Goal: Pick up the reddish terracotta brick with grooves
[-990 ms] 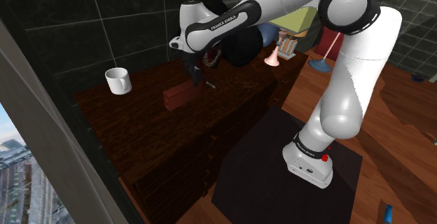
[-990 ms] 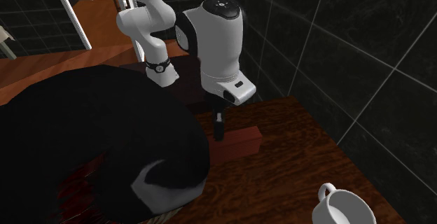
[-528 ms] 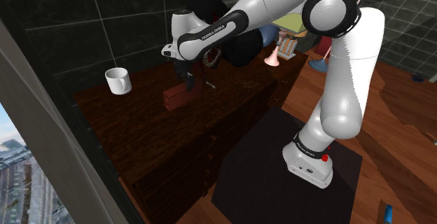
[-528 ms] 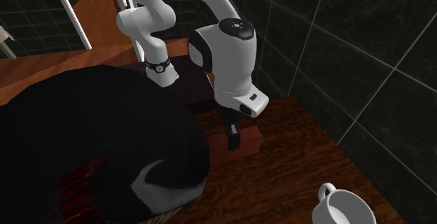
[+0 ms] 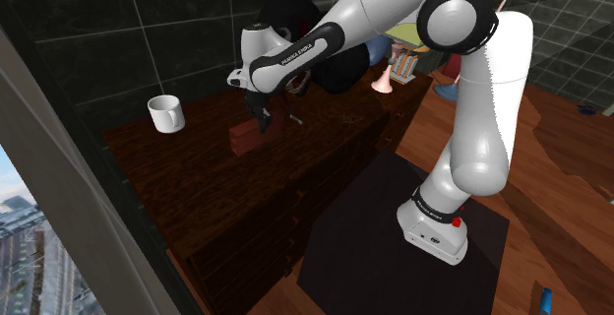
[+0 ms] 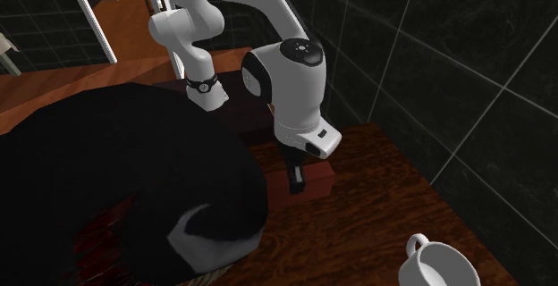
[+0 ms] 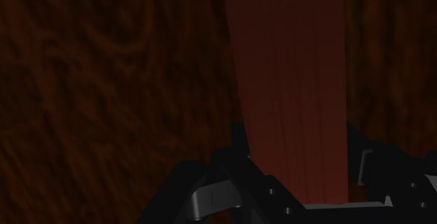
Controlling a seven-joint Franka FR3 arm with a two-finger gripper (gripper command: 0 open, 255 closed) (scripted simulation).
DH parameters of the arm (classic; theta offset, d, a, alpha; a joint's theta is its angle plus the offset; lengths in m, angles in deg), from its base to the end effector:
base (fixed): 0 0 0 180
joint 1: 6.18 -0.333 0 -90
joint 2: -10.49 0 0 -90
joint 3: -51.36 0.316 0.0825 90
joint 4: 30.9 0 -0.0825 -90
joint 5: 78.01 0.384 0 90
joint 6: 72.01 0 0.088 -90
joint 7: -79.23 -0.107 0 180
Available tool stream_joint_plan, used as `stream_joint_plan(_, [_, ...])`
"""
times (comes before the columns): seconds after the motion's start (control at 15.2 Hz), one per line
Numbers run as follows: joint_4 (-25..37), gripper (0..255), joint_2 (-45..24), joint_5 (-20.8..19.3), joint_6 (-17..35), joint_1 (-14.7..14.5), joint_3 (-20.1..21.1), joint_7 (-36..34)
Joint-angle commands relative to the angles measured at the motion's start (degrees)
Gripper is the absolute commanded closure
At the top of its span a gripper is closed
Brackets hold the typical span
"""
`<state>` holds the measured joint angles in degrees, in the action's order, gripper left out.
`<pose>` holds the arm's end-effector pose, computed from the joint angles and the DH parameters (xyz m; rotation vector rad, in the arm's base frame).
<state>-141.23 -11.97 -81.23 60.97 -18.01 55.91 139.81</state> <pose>0.5989 0.1725 0.2872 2.4183 1.9865 0.0008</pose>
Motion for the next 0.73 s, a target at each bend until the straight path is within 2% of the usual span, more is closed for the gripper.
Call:
stream_joint_plan(0.0, [-0.01, 255, -0.04, 0.00, 0.06, 0.00, -0.01, -0.01])
stream_joint_plan(0.4, [0.06, 255, -0.11, 0.00, 0.05, 0.00, 0.00, -0.02])
stream_joint_plan(0.66, [0.73, 255, 1.73, 0.25, -2.45, 0.08, 0.11, 0.16])
